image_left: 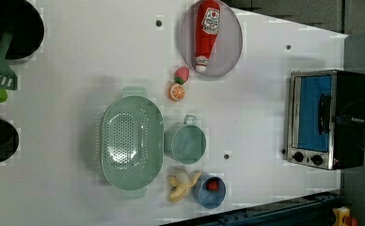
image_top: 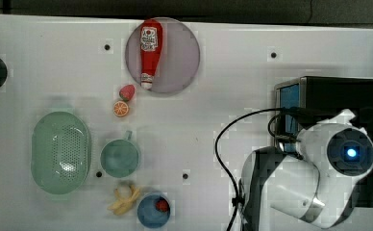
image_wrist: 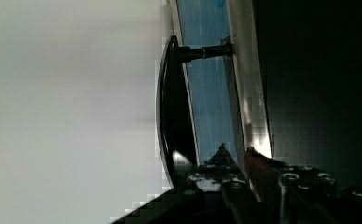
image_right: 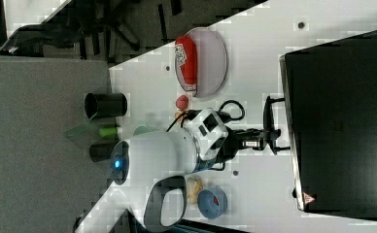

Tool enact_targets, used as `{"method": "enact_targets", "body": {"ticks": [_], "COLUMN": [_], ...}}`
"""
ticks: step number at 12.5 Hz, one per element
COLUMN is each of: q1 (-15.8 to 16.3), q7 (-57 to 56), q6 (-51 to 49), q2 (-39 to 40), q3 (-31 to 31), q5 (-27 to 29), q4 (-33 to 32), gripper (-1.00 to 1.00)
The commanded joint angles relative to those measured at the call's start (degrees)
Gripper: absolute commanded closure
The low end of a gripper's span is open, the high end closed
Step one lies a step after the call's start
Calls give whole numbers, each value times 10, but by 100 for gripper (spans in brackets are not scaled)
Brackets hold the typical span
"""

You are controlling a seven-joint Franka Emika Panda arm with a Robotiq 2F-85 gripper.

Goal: Flap open oven.

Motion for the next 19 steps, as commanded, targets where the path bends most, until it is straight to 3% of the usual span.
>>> {"method": "enact_targets", "body": {"ticks": [1,9,19], "q1": [6,27,87], "q7": [-35,15,357], "q6": [8,22,17], "q2": [24,56,143], "q3": [3,41,115], "q5": [-2,-25,-245], "q4": [8,-8,-15], "gripper": [65,65,65]}}
